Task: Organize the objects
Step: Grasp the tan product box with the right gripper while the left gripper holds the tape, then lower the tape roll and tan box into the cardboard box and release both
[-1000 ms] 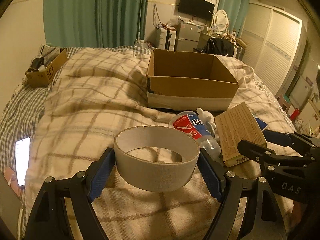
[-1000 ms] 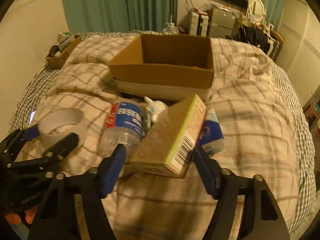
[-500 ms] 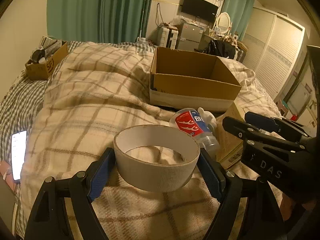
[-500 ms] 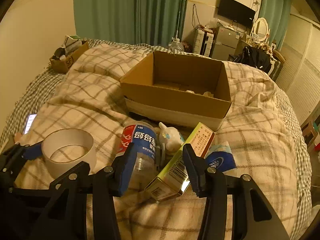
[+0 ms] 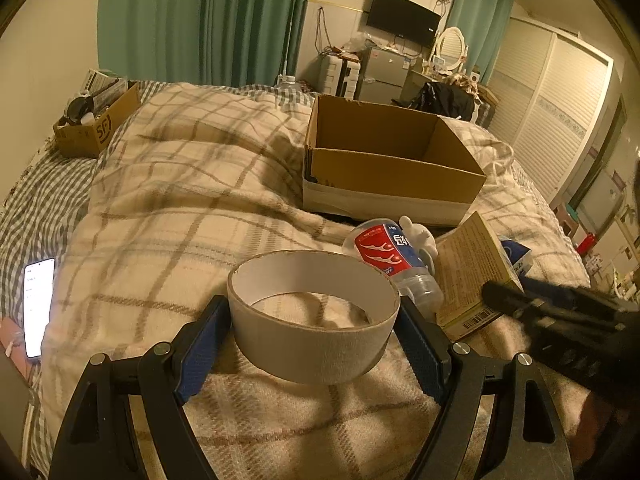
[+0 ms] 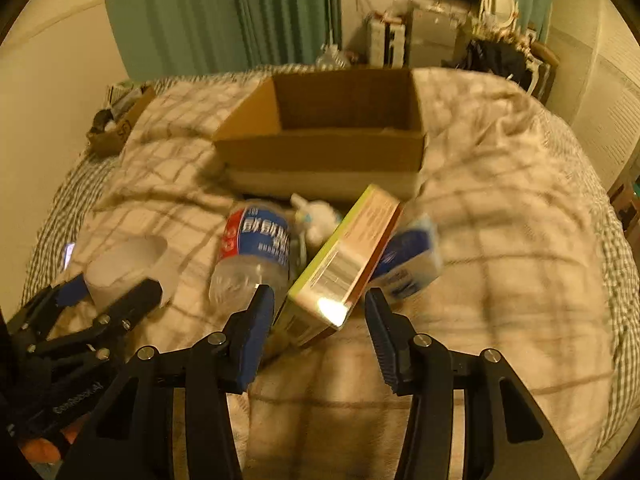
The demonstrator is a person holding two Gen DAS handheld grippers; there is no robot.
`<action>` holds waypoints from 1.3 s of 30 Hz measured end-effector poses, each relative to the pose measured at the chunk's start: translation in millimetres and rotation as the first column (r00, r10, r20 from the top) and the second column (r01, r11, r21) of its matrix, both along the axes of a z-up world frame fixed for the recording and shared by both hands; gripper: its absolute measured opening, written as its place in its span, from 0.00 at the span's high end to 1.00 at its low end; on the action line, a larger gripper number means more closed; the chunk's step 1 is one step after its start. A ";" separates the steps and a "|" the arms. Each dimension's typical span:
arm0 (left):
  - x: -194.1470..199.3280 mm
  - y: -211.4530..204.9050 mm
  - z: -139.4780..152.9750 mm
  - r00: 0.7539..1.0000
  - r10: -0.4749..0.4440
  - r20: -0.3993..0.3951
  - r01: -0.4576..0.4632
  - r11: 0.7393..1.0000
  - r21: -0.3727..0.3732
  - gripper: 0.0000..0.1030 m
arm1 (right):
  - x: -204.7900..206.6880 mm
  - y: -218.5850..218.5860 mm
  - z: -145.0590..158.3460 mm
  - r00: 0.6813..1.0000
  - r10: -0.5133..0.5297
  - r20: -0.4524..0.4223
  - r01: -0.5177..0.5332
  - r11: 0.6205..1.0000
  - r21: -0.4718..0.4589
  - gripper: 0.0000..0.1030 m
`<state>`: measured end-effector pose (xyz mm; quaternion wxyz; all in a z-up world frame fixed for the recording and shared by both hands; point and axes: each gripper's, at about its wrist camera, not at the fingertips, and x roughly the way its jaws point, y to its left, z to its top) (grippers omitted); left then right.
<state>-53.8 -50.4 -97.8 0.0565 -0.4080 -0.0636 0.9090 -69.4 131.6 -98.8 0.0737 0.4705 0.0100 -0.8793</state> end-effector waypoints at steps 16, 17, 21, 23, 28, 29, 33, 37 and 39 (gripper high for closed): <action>2.6 -0.7 3.8 1.000 0.011 0.005 -0.011 1.000 0.006 0.18 | 13.9 -29.4 16.7 0.981 0.157 -0.112 -0.142 0.982 0.125 0.70; 3.7 -1.0 4.6 1.000 0.014 0.005 -0.014 1.000 0.006 0.18 | 16.6 -29.2 21.4 0.979 0.164 -0.124 -0.148 0.980 0.131 0.70; 8.0 -2.5 9.7 1.000 0.025 0.005 -0.025 1.000 0.014 0.18 | 25.7 -25.8 37.9 0.968 0.182 -0.172 -0.158 0.977 0.144 0.72; 9.9 -2.2 15.0 1.000 0.029 -0.002 -0.029 0.999 0.014 0.18 | 29.9 -24.6 46.0 0.962 0.191 -0.196 -0.162 0.975 0.155 0.72; 8.3 0.8 36.7 0.999 0.029 -0.036 -0.028 0.999 0.026 0.18 | 37.6 -23.2 72.7 0.936 0.231 -0.264 -0.180 0.962 0.204 0.73; 6.1 1.9 42.8 0.999 0.026 -0.045 -0.025 0.999 0.027 0.18 | 37.4 -22.7 78.8 0.931 0.238 -0.276 -0.182 0.960 0.214 0.73; -6.6 9.5 65.9 0.997 0.008 -0.079 -0.007 1.000 0.022 0.18 | 30.5 -19.1 107.1 0.906 0.262 -0.333 -0.188 0.953 0.237 0.73; -29.5 16.8 93.8 0.992 -0.003 -0.125 0.004 1.000 0.011 0.18 | 16.6 -16.1 134.7 0.881 0.265 -0.392 -0.178 0.953 0.245 0.74; -40.3 21.2 104.3 0.989 -0.007 -0.145 0.007 1.000 -0.004 0.18 | 4.7 -15.0 149.6 0.868 0.269 -0.418 -0.173 0.952 0.253 0.74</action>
